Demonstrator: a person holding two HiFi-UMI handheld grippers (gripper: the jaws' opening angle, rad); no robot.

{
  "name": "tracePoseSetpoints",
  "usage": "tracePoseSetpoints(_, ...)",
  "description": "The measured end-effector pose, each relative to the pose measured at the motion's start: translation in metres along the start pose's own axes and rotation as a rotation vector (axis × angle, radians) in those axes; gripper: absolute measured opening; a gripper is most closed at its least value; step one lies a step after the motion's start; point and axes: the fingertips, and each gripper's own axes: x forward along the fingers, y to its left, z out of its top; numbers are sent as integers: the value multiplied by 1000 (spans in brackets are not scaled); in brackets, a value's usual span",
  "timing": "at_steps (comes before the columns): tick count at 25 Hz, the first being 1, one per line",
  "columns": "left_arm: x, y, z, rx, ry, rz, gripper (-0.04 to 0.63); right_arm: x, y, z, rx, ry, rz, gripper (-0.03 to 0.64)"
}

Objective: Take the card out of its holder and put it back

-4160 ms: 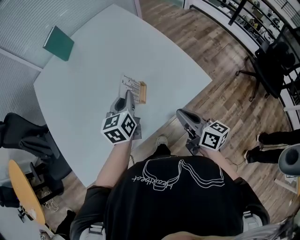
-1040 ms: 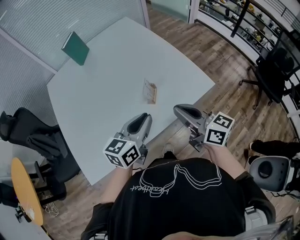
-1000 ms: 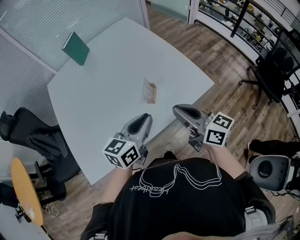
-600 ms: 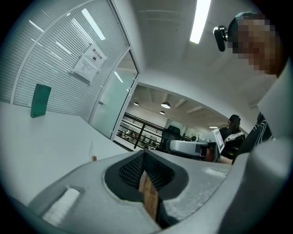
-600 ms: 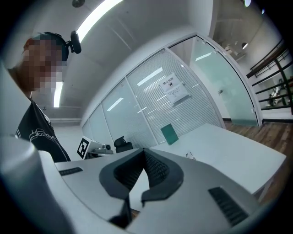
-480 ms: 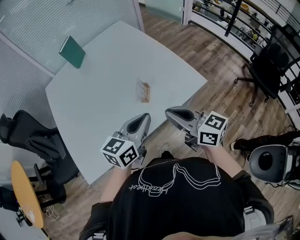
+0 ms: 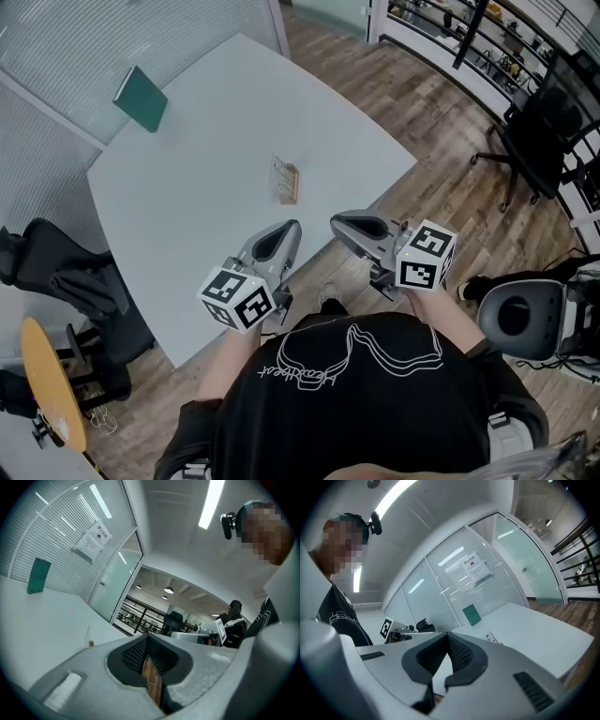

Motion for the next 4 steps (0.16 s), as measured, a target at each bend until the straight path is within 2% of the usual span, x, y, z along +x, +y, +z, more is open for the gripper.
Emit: tracePoseSetpoints(4,5,10,5,-8,0,2,12,7,-8,-1,15,9,-2,8)
